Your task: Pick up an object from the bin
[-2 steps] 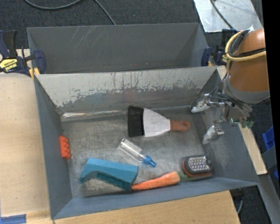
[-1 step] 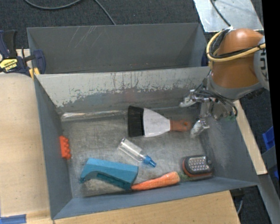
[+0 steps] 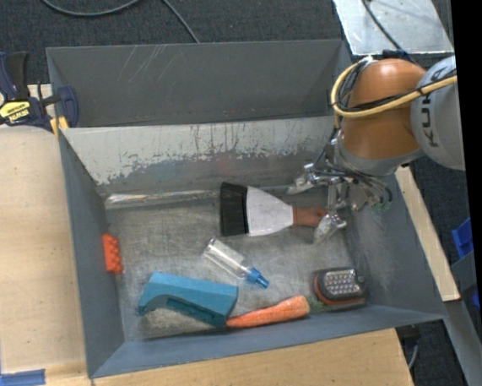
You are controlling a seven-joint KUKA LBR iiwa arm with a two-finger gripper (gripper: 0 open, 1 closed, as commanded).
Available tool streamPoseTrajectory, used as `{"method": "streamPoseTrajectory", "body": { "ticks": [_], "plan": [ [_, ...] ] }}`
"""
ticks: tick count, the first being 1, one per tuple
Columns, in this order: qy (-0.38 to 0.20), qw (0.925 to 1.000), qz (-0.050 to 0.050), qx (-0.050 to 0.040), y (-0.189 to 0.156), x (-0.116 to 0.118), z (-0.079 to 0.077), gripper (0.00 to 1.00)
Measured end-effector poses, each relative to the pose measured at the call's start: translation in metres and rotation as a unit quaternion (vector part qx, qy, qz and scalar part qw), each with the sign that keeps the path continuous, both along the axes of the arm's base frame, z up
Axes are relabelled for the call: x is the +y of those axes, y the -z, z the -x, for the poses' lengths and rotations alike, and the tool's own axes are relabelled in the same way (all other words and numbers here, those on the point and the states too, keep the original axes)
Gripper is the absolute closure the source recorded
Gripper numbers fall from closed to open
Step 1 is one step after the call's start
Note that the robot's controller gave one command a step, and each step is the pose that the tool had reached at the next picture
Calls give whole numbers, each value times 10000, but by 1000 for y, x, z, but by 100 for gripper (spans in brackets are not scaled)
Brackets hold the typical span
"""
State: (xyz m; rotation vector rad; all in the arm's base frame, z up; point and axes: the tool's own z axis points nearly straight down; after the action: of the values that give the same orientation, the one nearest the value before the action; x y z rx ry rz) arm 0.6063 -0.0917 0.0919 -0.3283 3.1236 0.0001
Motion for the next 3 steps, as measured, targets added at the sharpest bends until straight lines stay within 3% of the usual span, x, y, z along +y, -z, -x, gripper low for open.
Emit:
{"method": "streamPoseTrajectory", "body": {
  "ticks": [1, 2, 3],
  "plan": [
    [1137, 9935, -17, -36, 11, -13, -20, 100],
    [1137, 9935, -16, -39, 11, -13, -20, 100],
    [1040, 9946, 0, 18, -30, -2, -9, 100]
  ]
}}
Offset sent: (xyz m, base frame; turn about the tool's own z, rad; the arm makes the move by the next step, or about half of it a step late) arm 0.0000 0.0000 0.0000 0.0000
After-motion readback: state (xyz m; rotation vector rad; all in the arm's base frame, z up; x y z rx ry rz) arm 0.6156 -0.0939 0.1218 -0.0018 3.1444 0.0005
